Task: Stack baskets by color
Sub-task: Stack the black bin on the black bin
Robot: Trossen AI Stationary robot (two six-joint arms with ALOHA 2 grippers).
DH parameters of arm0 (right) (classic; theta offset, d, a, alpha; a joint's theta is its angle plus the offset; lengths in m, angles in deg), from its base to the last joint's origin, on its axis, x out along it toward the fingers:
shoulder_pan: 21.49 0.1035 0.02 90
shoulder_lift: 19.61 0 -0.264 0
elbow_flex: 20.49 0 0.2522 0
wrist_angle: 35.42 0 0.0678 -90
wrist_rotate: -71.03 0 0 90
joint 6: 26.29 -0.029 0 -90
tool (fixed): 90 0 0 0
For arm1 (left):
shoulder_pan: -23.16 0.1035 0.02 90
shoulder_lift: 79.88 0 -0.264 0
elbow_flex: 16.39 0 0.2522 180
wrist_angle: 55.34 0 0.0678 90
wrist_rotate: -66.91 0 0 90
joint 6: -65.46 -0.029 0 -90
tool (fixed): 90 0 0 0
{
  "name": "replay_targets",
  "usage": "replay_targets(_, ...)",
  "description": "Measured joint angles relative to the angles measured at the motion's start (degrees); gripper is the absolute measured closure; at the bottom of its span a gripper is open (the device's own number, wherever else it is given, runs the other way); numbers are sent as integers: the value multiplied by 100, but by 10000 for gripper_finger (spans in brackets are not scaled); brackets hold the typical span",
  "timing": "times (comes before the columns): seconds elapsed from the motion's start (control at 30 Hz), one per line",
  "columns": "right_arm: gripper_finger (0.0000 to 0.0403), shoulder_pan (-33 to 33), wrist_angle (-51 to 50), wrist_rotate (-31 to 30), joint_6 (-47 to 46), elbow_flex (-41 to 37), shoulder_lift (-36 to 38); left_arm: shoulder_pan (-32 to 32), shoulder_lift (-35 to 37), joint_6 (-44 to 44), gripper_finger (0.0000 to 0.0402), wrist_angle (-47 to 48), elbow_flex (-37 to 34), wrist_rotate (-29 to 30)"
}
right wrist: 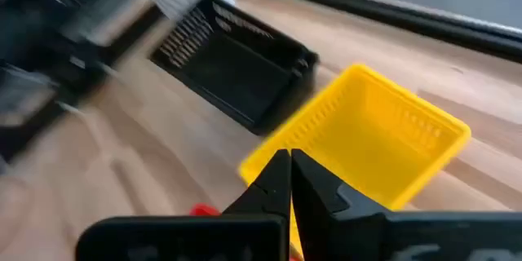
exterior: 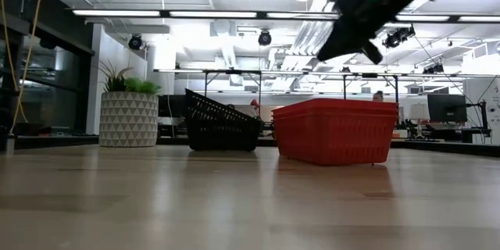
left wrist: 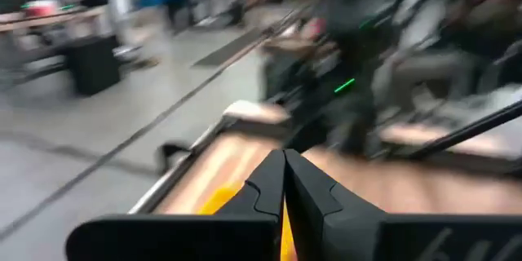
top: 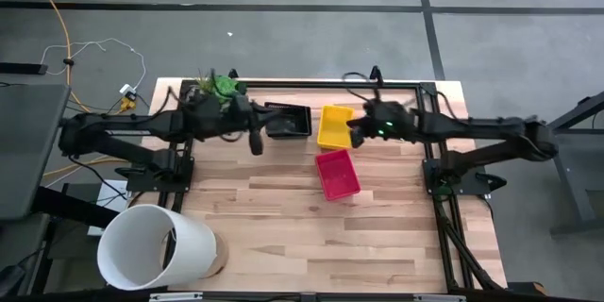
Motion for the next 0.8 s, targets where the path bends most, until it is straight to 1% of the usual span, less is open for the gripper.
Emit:
replay_targets(0.13, 402, 127, 579, -14, -193, -696, 822, 40, -337, -345, 401, 541, 7, 1048)
replay_targets(0.2, 402, 154, 626, -42, -277, -894, 1106, 177, -503, -397, 401, 751, -32, 1086)
replay_targets(0.23, 402, 153, 642, -43, -295, -969, 1207, 270, -583, -396, 401, 697, -91, 942)
replay_targets(0.3, 403, 153, 636, -45, -295, -1064, 1355, 498, -741, -382, 401, 451, -280, 476)
replay_targets(0.43, 403, 153, 644, -42, -265, -1106, 1423, 1047, -1047, -22, 401, -488, -746, -585)
replay_targets(0.5, 403, 153, 642, -41, -257, -1106, 1423, 1329, -1082, 163, 402, -739, -949, -937)
replay_targets(0.6, 403, 153, 642, -40, -253, -1106, 1423, 1627, -1100, 300, 402, -856, -1220, -1102)
replay_targets(0.8, 403, 153, 643, -163, -253, -1106, 1423, 1917, -993, 203, 402, -1161, -1858, -1087)
